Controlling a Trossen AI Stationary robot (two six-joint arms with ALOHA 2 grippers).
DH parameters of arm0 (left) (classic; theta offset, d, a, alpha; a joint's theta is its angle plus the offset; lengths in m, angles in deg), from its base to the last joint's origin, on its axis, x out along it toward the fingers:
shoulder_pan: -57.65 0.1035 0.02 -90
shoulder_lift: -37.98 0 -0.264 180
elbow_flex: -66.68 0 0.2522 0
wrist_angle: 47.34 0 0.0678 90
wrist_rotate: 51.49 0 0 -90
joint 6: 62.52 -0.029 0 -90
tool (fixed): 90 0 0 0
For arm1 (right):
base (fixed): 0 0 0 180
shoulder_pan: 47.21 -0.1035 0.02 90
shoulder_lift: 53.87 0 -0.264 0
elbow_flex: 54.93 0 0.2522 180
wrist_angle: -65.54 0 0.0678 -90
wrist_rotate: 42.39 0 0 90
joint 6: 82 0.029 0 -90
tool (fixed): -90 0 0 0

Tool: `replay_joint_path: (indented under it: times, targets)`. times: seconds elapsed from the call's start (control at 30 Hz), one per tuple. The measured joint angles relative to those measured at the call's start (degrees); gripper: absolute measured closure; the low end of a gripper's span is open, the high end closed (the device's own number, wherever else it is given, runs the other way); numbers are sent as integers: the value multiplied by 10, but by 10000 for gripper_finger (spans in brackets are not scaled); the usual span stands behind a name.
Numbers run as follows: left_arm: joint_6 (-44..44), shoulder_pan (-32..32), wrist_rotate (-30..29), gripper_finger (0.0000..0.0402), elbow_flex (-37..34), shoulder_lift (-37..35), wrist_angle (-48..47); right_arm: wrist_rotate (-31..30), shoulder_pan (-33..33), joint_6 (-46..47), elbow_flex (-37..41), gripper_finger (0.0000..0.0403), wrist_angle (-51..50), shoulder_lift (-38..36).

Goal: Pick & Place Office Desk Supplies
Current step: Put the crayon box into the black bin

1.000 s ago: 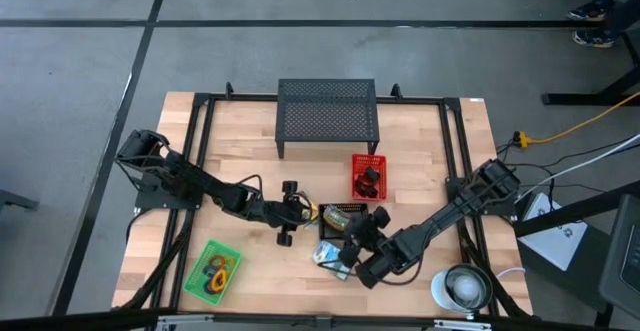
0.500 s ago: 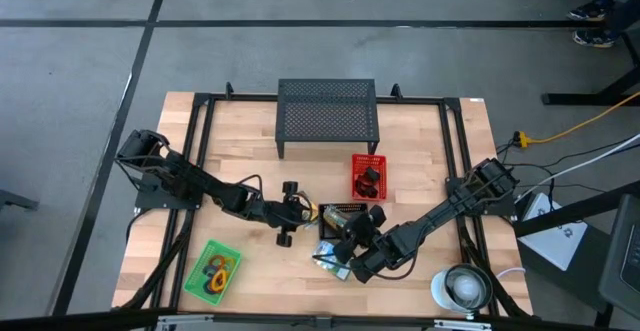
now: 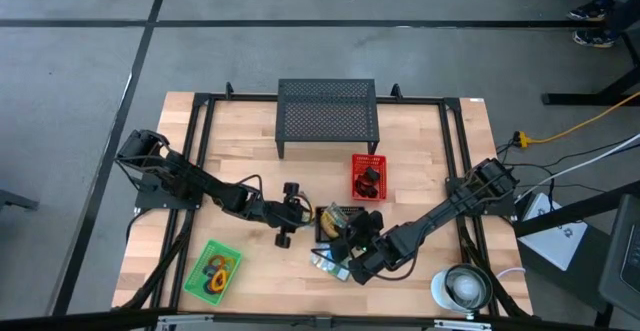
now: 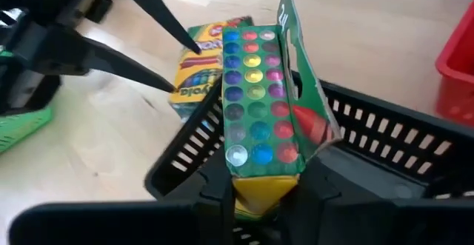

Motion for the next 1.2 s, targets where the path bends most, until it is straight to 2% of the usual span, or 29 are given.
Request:
replay_joint_path:
  times: [0.23, 0.53, 0.77, 1.2]
  targets:
    - [-6, 0, 2, 260, 0, 0, 0, 0, 0, 4, -44, 326, -76, 0]
    - [-20, 0, 3, 260, 0, 0, 0, 2, -11, 94, -89, 326, -200, 0]
    - [-30, 7, 4, 260, 0, 0, 0, 7, -22, 131, -92, 326, -209, 3]
    - [-30, 16, 30, 261, 0, 0, 0, 66, -30, 216, -91, 326, -323, 5]
